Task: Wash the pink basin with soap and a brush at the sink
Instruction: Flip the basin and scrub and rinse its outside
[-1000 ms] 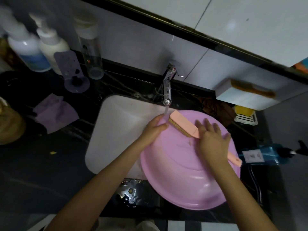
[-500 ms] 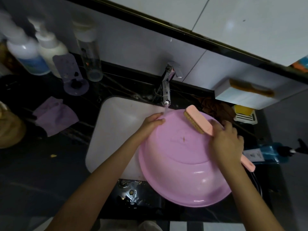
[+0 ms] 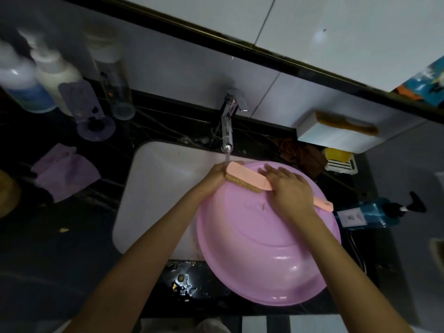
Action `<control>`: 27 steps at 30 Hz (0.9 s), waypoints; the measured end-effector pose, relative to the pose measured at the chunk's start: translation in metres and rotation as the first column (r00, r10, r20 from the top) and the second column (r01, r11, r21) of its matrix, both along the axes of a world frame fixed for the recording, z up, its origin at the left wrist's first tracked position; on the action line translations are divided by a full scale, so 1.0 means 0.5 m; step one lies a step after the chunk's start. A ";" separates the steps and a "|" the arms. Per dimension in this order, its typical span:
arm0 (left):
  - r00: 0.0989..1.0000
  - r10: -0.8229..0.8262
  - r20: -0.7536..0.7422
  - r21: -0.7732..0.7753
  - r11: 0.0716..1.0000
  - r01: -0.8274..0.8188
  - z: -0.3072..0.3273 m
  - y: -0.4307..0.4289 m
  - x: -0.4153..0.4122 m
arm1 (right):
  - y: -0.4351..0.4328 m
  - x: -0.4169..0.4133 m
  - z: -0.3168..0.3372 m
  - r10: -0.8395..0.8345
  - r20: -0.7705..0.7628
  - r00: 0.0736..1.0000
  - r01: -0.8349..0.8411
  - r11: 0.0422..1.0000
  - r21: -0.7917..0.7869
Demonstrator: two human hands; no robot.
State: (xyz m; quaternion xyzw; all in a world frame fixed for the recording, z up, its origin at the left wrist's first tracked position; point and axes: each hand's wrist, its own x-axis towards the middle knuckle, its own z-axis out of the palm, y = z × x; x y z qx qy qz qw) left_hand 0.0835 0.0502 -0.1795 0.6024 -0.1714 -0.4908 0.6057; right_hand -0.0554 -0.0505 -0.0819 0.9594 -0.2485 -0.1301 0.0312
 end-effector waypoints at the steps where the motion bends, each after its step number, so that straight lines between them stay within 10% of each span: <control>1: 1.000 0.025 -0.011 0.008 1.000 -0.025 -0.002 0.005 0.002 | 0.002 0.004 -0.004 -0.009 -0.015 1.000 0.009 1.000 -0.012; 17: 0.975 0.081 -0.207 0.204 0.978 -0.038 -0.032 0.041 0.013 | 0.039 0.030 -0.041 -0.207 -0.017 0.978 0.203 0.972 -0.115; 27: 0.977 0.205 0.058 0.092 0.973 -0.210 -0.016 0.055 -0.018 | 0.037 0.029 -0.053 -0.215 0.167 0.962 0.230 0.970 -0.075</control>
